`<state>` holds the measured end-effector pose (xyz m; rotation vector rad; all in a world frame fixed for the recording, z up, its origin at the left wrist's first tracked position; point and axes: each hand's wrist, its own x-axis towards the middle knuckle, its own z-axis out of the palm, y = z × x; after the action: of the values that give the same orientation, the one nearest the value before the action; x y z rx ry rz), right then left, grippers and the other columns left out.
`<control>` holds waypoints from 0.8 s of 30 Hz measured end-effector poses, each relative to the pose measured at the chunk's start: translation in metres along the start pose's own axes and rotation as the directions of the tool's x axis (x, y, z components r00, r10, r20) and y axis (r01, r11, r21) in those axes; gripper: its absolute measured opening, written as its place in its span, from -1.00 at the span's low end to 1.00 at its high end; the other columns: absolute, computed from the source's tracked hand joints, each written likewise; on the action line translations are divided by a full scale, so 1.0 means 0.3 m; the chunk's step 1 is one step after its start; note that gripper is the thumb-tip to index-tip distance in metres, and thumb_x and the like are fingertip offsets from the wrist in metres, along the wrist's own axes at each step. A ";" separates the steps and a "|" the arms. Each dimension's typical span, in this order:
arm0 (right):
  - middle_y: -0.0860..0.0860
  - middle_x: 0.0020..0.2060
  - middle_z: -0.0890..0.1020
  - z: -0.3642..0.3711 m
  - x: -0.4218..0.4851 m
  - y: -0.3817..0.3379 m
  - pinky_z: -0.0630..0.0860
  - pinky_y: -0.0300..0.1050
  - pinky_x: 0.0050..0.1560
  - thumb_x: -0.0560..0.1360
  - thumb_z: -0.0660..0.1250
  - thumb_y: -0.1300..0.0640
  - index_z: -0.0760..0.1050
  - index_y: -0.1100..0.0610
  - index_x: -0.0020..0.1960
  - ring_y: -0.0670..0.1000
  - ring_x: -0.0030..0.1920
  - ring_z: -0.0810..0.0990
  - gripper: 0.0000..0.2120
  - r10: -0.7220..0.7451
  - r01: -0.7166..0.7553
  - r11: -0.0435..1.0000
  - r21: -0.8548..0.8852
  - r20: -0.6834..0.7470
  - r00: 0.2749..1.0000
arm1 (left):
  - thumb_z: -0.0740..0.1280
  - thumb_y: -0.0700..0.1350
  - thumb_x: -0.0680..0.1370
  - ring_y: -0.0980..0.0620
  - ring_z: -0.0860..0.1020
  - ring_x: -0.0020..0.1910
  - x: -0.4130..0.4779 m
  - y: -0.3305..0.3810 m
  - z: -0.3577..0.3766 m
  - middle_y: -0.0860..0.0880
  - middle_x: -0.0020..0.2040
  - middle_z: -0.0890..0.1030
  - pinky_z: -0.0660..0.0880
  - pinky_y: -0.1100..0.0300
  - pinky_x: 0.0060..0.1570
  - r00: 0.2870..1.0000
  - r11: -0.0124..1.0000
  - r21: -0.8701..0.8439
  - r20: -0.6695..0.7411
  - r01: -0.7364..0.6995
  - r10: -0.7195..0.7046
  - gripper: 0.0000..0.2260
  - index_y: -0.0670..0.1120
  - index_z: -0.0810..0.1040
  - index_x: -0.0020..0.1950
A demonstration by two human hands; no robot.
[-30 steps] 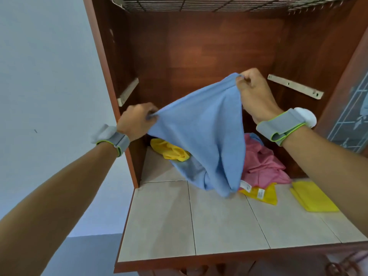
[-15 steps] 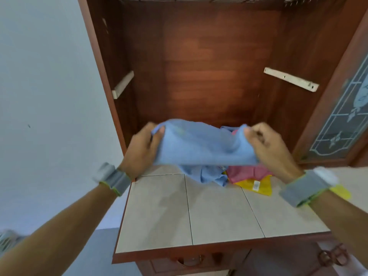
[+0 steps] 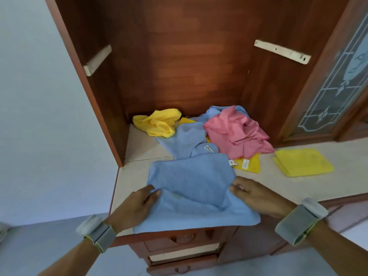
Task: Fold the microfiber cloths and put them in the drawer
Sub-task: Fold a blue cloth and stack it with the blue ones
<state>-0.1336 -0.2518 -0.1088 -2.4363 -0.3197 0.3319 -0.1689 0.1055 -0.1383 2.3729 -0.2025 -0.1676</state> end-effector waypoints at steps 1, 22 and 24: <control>0.03 -0.32 0.50 -0.005 0.009 -0.007 0.38 -0.12 -0.20 0.61 0.21 -0.02 0.44 0.14 -0.10 -0.10 -0.31 0.44 -0.76 -0.003 0.004 1.000 0.021 -0.055 0.998 | 0.13 0.08 0.65 0.02 0.55 -0.28 0.011 0.006 -0.012 -0.08 -0.26 0.59 0.44 0.11 -0.20 0.998 1.000 -0.001 -0.056 0.022 -0.022 -0.68 -0.11 0.46 -0.12; 0.08 0.00 0.69 0.032 0.385 0.048 0.51 -0.04 -0.01 0.56 0.28 -0.06 0.55 0.07 0.09 0.22 0.07 0.61 -0.76 0.184 -0.243 0.968 -0.065 -0.480 0.858 | 0.23 0.08 0.60 -0.25 0.57 0.12 0.360 -0.079 -0.034 -0.13 0.16 0.54 0.50 -0.04 0.06 0.921 0.882 0.366 -0.352 0.298 -0.166 -0.70 0.08 0.50 0.31; 0.11 -0.03 0.67 0.031 0.394 0.053 0.51 -0.04 -0.04 0.55 0.29 -0.06 0.55 0.08 0.03 0.21 0.04 0.61 -0.78 0.183 -0.253 0.964 -0.082 -0.486 0.854 | 0.25 0.06 0.60 -0.25 0.58 0.06 0.373 -0.081 -0.052 -0.14 0.12 0.52 0.51 -0.02 0.03 0.940 0.885 0.382 -0.307 0.264 -0.148 -0.75 0.02 0.52 0.23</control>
<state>-0.0235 -0.2220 -0.1444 -2.6004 0.1598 -0.2102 -0.0541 0.1118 -0.1508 2.8129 0.1694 0.1145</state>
